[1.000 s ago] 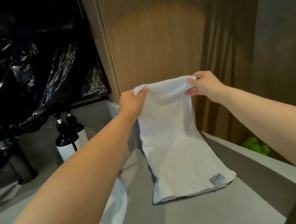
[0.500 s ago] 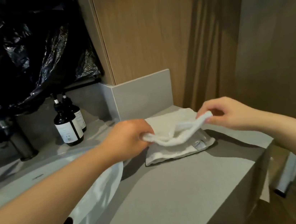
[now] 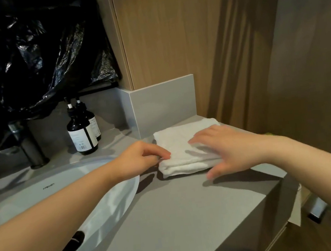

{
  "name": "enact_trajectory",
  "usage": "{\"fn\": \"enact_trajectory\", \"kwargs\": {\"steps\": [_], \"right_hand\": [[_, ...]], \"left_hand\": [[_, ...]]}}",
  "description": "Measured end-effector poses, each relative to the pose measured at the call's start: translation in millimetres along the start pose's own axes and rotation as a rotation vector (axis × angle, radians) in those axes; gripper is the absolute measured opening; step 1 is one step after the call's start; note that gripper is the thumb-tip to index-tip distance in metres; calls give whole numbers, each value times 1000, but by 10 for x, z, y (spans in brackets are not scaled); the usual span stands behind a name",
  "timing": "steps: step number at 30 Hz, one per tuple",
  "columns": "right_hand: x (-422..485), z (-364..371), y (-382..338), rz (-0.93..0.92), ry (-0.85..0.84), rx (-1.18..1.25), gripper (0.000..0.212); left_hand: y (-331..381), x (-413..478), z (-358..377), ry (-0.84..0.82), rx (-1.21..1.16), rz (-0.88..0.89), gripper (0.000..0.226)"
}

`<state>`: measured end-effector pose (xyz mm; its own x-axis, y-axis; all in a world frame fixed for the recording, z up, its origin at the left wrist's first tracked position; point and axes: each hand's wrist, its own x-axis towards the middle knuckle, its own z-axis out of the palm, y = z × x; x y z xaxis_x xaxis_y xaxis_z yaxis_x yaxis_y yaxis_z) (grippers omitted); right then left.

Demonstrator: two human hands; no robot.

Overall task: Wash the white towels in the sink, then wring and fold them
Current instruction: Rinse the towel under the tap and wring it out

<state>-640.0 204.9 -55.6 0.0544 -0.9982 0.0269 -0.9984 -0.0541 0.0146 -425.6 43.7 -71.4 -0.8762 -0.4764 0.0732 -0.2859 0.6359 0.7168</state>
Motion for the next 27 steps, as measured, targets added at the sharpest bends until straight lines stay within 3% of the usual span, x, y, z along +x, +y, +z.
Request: {"fn": "enact_trajectory", "kwargs": {"steps": [2,6,13,15,17,19,21,24,25,27], "right_hand": [[163,173,-117,-67,30,32,65],[327,164,-25,-63,149,212,15],[529,30,349,142,32,569,22],[529,27,366,138,21,599,18],[495,23,349,71,18,565,16],[451,27,337,-13,-81,510,13],[404,14,327,-65,-231,433,20],[385,-62,323,-83,-326,394,26],[395,-76,310,-58,-269,471,26],[464,-34,309,97,12,726,29]], "left_hand": [[-31,-18,7,8,-24,-15,50],[-32,51,-3,-12,226,2,68],[-52,255,56,104,293,75,88],[-40,280,90,172,298,133,81],[-48,268,107,211,381,259,60],[-109,215,105,213,521,420,39],[-149,171,75,112,633,469,35],[-35,73,-137,-230,461,160,43],[16,64,-213,-265,341,53,42],[44,119,-301,-132,199,-86,36]]}}
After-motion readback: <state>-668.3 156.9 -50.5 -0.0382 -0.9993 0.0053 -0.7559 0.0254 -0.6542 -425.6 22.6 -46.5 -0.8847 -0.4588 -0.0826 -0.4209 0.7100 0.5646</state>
